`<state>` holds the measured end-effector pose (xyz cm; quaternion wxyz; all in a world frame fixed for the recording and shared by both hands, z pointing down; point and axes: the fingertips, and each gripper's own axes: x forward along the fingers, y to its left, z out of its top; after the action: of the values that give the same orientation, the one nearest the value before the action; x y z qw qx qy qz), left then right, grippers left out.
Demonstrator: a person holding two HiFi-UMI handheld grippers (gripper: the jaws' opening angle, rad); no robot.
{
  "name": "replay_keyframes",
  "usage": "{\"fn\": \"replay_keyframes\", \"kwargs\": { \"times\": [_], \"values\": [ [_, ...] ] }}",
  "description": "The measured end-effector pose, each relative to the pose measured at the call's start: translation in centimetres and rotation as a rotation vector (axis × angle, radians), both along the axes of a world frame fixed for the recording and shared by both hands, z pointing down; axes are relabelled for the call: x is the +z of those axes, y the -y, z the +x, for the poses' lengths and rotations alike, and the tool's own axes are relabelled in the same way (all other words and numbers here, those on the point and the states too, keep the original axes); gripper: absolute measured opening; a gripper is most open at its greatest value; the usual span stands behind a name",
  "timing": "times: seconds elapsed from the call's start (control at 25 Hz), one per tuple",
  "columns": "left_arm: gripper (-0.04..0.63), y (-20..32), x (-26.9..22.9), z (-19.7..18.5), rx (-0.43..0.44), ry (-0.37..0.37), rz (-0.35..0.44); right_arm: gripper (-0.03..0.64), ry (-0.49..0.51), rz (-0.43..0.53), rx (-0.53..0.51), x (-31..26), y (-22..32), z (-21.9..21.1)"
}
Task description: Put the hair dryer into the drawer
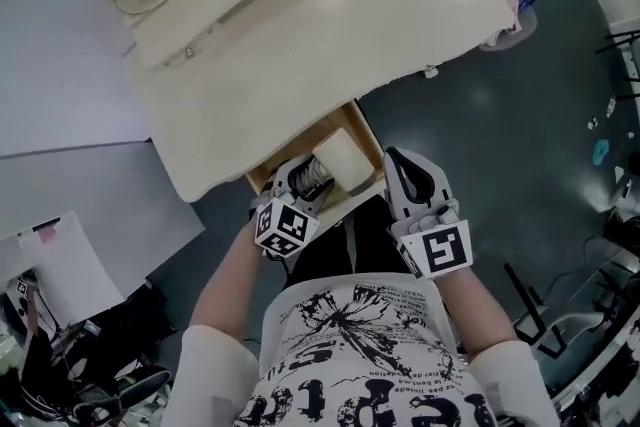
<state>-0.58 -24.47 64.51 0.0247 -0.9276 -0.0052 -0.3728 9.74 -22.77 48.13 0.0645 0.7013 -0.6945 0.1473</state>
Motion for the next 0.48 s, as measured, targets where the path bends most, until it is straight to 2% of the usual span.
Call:
{"fn": "replay_keyframes", "kwargs": {
  "times": [0.16,0.28,0.48],
  "values": [
    [0.256,-0.6,4.5,0.3,0.100,0.120,-0.031,0.017,0.019,-0.042,0.018,1.8,-0.1,0.2],
    [0.256,-0.7,7.2,0.3,0.138,0.200,-0.033,0.017,0.037,-0.058,0.040,2.5,-0.4,0.5],
    [0.256,-1.1,9.8,0.9,0.151,0.257,-0.044,0.017,0.058,-0.114,0.066,3.9,-0.8,1.1]
  ]
}}
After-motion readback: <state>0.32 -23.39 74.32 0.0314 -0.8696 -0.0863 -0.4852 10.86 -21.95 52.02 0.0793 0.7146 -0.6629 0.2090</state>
